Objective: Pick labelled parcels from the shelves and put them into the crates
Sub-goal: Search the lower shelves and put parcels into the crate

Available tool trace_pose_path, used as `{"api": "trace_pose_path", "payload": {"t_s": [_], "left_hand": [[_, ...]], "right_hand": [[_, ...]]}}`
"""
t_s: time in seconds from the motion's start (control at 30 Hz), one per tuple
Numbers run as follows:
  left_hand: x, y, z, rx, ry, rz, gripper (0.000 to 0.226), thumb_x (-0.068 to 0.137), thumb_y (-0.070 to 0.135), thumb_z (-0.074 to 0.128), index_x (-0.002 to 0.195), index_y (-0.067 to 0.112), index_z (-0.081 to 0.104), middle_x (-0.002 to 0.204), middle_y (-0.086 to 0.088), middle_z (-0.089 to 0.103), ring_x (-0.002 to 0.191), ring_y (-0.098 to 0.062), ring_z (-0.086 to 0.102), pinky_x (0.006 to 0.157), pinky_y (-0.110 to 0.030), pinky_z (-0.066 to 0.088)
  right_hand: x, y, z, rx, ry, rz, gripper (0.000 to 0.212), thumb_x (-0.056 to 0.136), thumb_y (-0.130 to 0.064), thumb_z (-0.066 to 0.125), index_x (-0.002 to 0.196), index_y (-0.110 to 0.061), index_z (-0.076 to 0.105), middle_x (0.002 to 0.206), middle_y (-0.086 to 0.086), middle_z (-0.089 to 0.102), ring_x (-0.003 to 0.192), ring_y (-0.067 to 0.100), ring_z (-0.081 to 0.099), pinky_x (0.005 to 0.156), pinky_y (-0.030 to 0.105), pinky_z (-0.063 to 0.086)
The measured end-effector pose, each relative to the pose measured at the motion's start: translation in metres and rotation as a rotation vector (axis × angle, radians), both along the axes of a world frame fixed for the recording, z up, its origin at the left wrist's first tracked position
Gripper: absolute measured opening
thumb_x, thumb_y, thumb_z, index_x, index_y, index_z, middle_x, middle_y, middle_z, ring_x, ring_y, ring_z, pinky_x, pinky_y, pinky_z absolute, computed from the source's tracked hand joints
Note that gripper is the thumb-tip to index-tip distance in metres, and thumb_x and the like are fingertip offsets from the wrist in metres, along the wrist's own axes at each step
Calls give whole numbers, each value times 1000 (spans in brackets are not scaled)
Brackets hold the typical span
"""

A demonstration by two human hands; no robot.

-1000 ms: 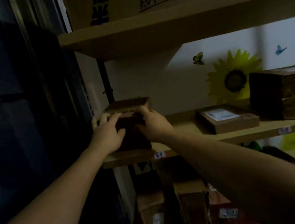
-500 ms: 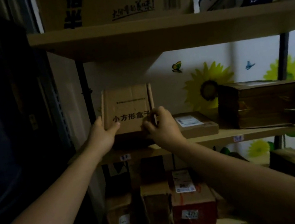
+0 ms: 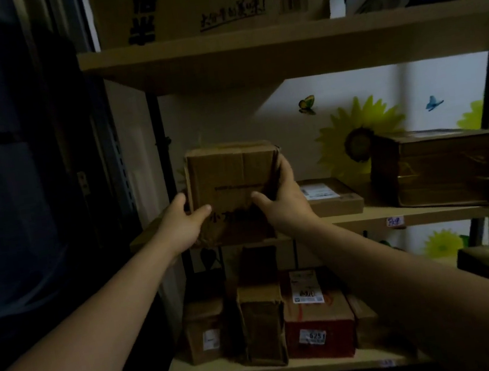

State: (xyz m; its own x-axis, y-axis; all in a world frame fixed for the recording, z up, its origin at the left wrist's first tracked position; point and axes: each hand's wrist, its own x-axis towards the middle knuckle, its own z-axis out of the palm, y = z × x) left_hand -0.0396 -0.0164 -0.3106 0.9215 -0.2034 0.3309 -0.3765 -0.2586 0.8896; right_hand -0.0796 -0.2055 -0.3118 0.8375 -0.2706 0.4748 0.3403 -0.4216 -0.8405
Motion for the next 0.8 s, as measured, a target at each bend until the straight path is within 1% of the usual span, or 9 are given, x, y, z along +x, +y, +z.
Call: {"api": "trace_pose_path", "payload": {"t_s": [0.07, 0.13, 0.23, 0.33, 0.43, 0.5, 0.6, 0.7, 0.8], "left_hand": [[-2, 4, 4, -7, -11, -42, 29, 95, 30, 54, 120, 33, 40, 111, 7, 56, 91, -4, 56, 68, -17, 45], [-2, 9, 6, -34, -46, -39, 32, 93, 30, 56, 123, 31, 43, 121, 2, 57, 101, -12, 59, 81, -27, 52], [-3, 13, 8, 8, -164, 69, 46, 93, 42, 51, 135, 24, 46, 133, 1, 46, 115, -15, 50, 96, -32, 45], [-9, 13, 11, 14, -218, 186, 42, 100, 41, 31, 125, 17, 56, 121, 2, 55, 106, -14, 51, 85, -24, 37], [-7, 14, 7, 64, -227, 181, 35, 99, 29, 39, 133, 22, 47, 128, 3, 51, 115, -16, 49, 94, -30, 40], [-4, 14, 3, 20, -146, 127, 50, 95, 31, 49, 142, 28, 33, 137, 1, 44, 126, -22, 44, 103, -33, 36], [-6, 7, 5, -137, 42, 38, 73, 92, 42, 54, 149, 25, 12, 144, 0, 40, 129, -22, 41, 97, -29, 34], [-3, -1, 9, -190, 102, 35, 68, 89, 35, 60, 144, 25, 21, 134, -2, 48, 118, -24, 50, 84, -35, 44], [1, 2, 14, -164, 41, -11, 61, 87, 20, 64, 139, 26, 33, 127, 1, 54, 110, -19, 54, 88, -36, 48]], "right_hand": [[-3, 5, 3, 49, 12, -1, 90, 88, -26, 66, 147, -49, 2, 147, 0, 40, 134, 24, 42, 105, 55, 42], [-4, 9, 4, 70, 37, -25, 101, 90, -27, 66, 150, -43, -14, 152, 2, 35, 136, 27, 41, 106, 51, 42], [-4, 14, 5, 98, 99, -64, 98, 95, -28, 59, 150, -33, -22, 152, 5, 36, 132, 27, 45, 101, 42, 43], [-1, 15, 6, 119, 92, -116, 88, 98, -28, 53, 152, -33, -16, 155, 4, 30, 135, 28, 40, 108, 47, 41], [-3, 19, 6, 57, 99, -162, 80, 97, -27, 54, 153, -41, -2, 158, 0, 9, 139, 30, 32, 108, 49, 40], [-4, 22, 7, -13, 113, -149, 77, 95, -34, 57, 153, -42, 6, 155, -2, 4, 138, 30, 32, 108, 47, 41], [-8, 30, 9, -102, 129, -88, 80, 90, -53, 58, 153, -39, 11, 152, -3, 10, 134, 30, 36, 106, 44, 43], [-8, 40, 11, -230, 157, -10, 88, 83, -67, 55, 153, -40, 9, 155, -5, 12, 137, 29, 33, 106, 47, 43], [-8, 37, 18, -173, 159, 47, 80, 89, -50, 58, 153, -40, 13, 151, -2, 30, 127, 25, 47, 90, 36, 52]]}}
